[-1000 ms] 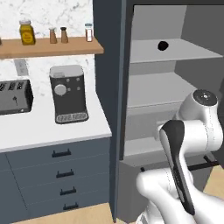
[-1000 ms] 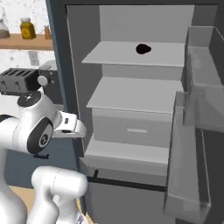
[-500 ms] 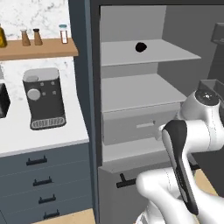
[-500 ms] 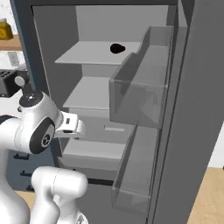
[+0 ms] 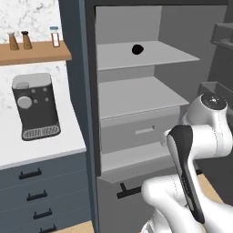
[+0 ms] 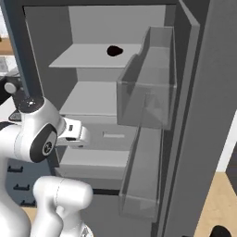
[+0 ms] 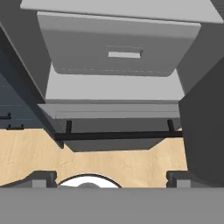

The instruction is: Place one avocado and one chicken drumstick in each tupperware on the nearby counter, to pack two identical lunches.

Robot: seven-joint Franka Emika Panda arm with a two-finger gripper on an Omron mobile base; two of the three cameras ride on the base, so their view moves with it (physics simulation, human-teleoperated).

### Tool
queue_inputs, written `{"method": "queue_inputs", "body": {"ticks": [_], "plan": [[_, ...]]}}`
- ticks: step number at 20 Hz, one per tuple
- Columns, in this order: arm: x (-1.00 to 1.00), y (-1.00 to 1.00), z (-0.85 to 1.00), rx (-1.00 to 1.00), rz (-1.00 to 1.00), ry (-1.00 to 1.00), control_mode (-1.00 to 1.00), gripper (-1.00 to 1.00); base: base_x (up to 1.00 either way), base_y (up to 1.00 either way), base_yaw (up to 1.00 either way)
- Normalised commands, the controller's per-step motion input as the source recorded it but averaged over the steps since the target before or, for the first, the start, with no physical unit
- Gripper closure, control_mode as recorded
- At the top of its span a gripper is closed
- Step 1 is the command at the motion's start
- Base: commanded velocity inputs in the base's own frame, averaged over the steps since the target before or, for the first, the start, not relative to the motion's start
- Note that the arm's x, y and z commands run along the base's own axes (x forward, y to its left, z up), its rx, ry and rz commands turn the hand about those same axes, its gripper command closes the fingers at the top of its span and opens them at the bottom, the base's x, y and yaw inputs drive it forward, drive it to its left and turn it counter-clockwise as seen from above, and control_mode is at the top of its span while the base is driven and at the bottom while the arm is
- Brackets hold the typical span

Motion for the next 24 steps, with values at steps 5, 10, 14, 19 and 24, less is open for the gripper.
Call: {"method": "queue_inputs", "body": {"ticks": [5, 10, 14, 19, 24], "plan": [[0.00, 0.00, 0.00, 0.00, 0.00, 0.00, 1.00, -1.00, 0.22, -0.02, -0.17], [0.00, 0.00, 0.00, 0.00, 0.00, 0.00, 1.00, -1.00, 0.36, -0.04, -0.07], [0.03, 0.00, 0.00, 0.00, 0.00, 0.00, -1.00, -1.00, 0.24, 0.00, 0.00], [0.14, 0.00, 0.10, 0.00, 0.00, -0.13, -1.00, -1.00, 0.00, 0.00, 0.00], [0.12, 0.00, 0.52, 0.02, 0.00, -0.34, -1.00, -1.00, 0.00, 0.00, 0.00]]}}
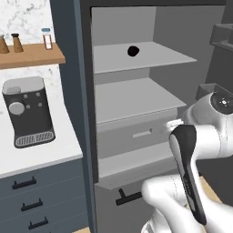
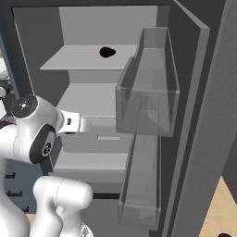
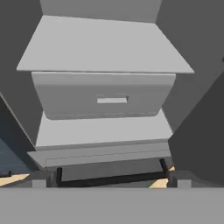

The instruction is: Place one avocado and one chicken drumstick in each tupperware on the nearby counter, to pack two identical lunches.

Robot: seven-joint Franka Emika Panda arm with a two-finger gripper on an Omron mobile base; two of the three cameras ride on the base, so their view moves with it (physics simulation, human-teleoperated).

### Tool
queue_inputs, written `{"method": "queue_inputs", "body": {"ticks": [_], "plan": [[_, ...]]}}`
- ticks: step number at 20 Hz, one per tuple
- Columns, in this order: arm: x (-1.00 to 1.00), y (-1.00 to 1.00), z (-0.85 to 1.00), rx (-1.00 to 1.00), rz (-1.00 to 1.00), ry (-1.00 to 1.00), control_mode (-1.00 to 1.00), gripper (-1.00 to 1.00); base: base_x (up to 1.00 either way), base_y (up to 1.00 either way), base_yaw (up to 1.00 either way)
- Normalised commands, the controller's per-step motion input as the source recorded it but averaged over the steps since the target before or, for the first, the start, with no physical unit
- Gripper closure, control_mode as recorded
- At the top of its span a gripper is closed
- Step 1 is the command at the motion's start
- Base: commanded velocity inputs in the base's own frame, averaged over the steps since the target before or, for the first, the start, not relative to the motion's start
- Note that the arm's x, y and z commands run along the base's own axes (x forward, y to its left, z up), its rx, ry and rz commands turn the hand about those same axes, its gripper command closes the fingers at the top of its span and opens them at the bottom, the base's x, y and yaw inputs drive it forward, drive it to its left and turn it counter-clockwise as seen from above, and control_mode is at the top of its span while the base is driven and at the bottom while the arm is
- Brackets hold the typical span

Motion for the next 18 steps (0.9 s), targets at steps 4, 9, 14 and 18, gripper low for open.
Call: {"method": "queue_inputs", "body": {"ticks": [4, 9, 14, 18], "plan": [[0.18, 0.00, 0.77, 0.10, -0.05, -0.02, -1.00, -1.00, 0.00, 0.00, 0.00], [0.23, 0.05, 0.69, 0.06, -0.09, 0.00, -1.00, -1.00, 0.00, 0.00, 0.00], [0.38, 0.00, 0.46, 0.14, -0.11, -0.02, -1.00, -1.00, 0.00, 0.00, 0.00], [0.45, 0.00, 0.22, 0.18, -0.06, -0.11, -1.00, -1.00, 0.00, 0.00, 0.00]]}}
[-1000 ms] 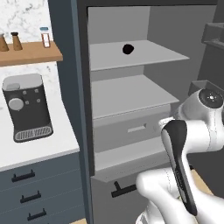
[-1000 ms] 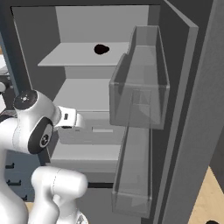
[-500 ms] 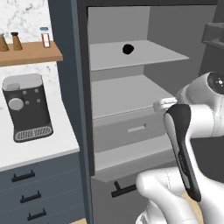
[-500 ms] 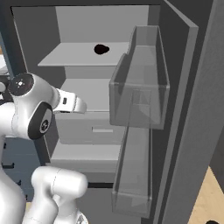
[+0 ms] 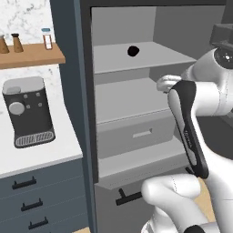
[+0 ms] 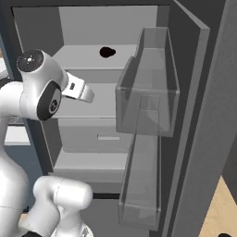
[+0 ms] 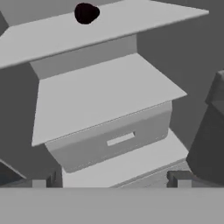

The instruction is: Place one avocado and one chicken drumstick in each tupperware on the nearby counter, to pack two identical lunches.

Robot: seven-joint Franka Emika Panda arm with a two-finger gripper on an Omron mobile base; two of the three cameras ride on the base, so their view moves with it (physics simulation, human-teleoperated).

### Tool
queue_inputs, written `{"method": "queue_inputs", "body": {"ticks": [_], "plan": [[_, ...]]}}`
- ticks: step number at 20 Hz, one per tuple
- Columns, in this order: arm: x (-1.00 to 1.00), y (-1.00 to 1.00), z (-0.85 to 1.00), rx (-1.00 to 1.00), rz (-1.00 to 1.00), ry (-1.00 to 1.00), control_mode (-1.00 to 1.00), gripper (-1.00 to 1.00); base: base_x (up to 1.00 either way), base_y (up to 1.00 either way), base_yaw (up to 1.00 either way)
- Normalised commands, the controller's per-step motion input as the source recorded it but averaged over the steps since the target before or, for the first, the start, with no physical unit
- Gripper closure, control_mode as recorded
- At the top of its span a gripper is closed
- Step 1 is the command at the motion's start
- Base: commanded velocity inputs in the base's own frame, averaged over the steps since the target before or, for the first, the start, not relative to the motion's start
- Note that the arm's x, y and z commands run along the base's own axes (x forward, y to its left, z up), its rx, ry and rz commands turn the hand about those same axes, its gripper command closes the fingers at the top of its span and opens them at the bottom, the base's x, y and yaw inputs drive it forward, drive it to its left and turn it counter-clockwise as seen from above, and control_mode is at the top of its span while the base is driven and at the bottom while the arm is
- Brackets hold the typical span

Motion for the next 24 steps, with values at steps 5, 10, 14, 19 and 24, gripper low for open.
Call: {"method": "queue_inputs", "body": {"ticks": [5, 10, 14, 19, 24], "plan": [[0.30, 0.00, 0.23, 0.03, 0.00, -0.17, -1.00, -1.00, 0.00, 0.00, 0.00], [0.13, 0.00, 0.43, 0.00, 0.00, -0.06, -1.00, -1.00, 0.00, 0.00, 0.00], [0.22, 0.12, 0.45, 0.00, 0.00, 0.01, -1.00, -1.00, 0.00, 0.00, 0.00], [0.48, 0.28, 0.26, 0.00, 0.00, 0.02, -1.00, -1.00, 0.00, 0.00, 0.00], [0.73, 0.11, -0.01, 0.00, 0.00, 0.02, -1.00, -1.00, 0.00, 0.00, 0.00]]}}
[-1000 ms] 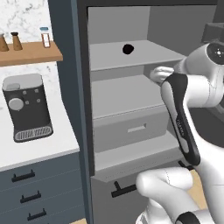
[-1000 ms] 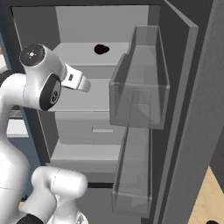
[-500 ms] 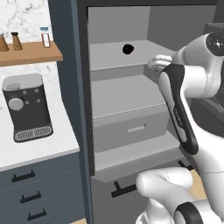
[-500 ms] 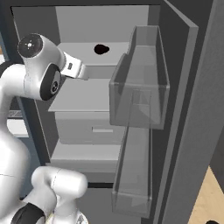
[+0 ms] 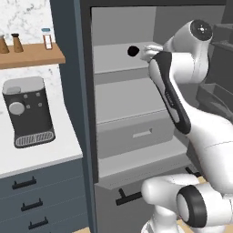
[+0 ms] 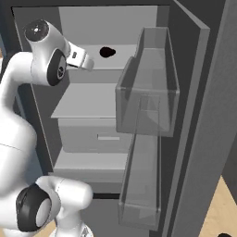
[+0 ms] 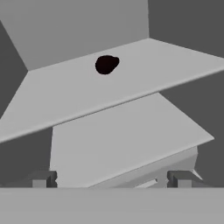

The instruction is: Place one avocado and one chicken drumstick in each tupperware on the nearby counter, to pack two identical lunches.

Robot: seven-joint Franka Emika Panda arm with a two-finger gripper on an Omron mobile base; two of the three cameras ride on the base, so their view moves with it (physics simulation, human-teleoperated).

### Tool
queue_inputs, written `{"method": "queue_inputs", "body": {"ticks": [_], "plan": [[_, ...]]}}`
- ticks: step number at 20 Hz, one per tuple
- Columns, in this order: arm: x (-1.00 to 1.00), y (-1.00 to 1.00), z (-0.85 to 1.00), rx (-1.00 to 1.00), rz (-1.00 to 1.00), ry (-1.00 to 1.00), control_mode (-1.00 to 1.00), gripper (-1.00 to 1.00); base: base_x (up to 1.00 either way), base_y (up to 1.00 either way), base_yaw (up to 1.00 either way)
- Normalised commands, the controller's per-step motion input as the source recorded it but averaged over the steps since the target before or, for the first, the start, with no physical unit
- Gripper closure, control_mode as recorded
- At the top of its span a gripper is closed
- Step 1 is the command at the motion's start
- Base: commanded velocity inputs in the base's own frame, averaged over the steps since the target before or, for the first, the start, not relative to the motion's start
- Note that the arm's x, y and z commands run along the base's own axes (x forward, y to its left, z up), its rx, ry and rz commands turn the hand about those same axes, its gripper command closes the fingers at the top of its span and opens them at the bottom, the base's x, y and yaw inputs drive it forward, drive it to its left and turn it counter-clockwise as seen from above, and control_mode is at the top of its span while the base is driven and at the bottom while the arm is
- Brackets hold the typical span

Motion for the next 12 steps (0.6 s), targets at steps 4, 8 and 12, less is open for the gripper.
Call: {"method": "queue_inputs", "body": {"ticks": [4, 8, 12], "plan": [[0.80, 0.01, 0.00, 0.00, 0.00, 0.12, -1.00, -1.00, 0.00, 0.00, 0.00], [0.80, 0.00, 0.00, 0.00, 0.00, 0.15, -1.00, -1.00, 0.00, 0.00, 0.00], [0.75, 0.00, 0.00, 0.00, 0.00, 0.16, -1.00, -1.00, 0.00, 0.00, 0.00]]}}
